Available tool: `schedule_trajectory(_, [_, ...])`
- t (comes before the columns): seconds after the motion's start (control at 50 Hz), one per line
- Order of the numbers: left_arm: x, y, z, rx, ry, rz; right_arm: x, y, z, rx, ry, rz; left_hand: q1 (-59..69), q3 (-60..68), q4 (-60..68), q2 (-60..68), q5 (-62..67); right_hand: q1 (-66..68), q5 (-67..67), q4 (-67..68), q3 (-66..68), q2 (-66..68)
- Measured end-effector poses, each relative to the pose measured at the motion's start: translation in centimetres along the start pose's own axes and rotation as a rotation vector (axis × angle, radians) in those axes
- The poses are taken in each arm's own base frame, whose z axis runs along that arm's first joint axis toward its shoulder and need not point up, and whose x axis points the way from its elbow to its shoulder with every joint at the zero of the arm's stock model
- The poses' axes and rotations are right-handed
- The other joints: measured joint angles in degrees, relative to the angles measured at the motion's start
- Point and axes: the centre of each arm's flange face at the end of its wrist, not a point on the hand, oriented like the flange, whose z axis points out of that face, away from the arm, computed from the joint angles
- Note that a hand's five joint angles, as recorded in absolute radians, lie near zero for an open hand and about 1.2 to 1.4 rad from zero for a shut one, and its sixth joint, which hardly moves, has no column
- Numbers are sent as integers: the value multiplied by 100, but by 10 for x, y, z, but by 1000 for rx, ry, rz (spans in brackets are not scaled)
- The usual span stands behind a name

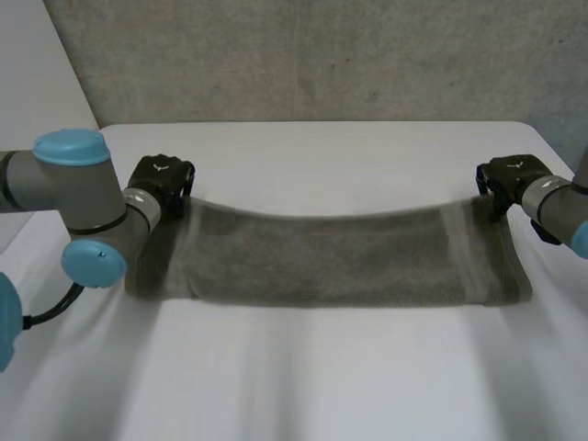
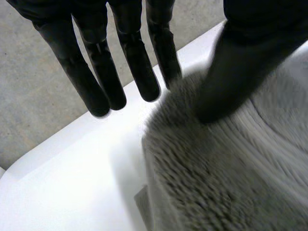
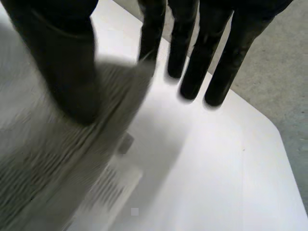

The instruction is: Fold the towel.

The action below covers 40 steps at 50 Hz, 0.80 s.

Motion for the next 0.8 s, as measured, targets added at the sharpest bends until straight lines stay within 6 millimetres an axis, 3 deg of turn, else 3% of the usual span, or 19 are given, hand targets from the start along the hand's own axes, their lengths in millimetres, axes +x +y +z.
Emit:
schedule_trajectory(0.02, [0,-1,1,-1,1,1,-1,0,1,0,5,-2,-1023,-1055,-1066,-1019,-1181,-960,-1144,-1084,-962,-955])
schedule_trajectory(0.06, [1,-2,1,-7,0,1,-4,-1,2,-1,12,-4,-2094,-2362,-2205,-2248,-2388,-1841,-2075,-2053,-1948,-1789])
schedule_trajectory(0.1, [2,-6,-1,-13,-5,2,-6,-3,0,1,17,-6,-2464,-2873,-2577,-2694,-2862,-2035,-2141,-2214,-2152,-1892])
schedule_trajectory(0.26, [-3,-33,-26,-18,-37,-3,-3,-28,-32,58,45,-3,-2541,-3030,-2672,-2887,-3050,-2136,-2141,-2214,-2161,-1892])
schedule_trajectory(0.38, [-6,-47,-66,-28,-38,-3,-6,-36,-74,77,42,-7,-2597,-3071,-2738,-2946,-3104,-2154,-2141,-2214,-2161,-1892])
schedule_trajectory(0.48, [-1,-43,-102,-38,-25,0,-22,-24,-110,63,-13,-25,-2655,-3133,-2794,-3019,-3165,-1879,-1864,-2070,-1973,-1718])
schedule_trajectory(0.56, [4,-37,-125,-31,-19,3,-34,-5,-127,40,-54,-51,-2674,-3151,-2795,-3036,-3180,-1628,-1544,-1807,-1691,-1441])
schedule_trajectory(0.7, [11,-27,-146,-10,-4,6,-39,28,-130,-6,-68,-100,-2688,-3165,-2795,-3038,-3186,-1162,-1023,-1264,-1161,-981])
schedule_trajectory(0.8, [14,-21,-151,-9,13,7,-43,53,-119,-57,-84,-126,-2689,-3165,-2795,-3038,-3186,-565,-488,-708,-575,-354])
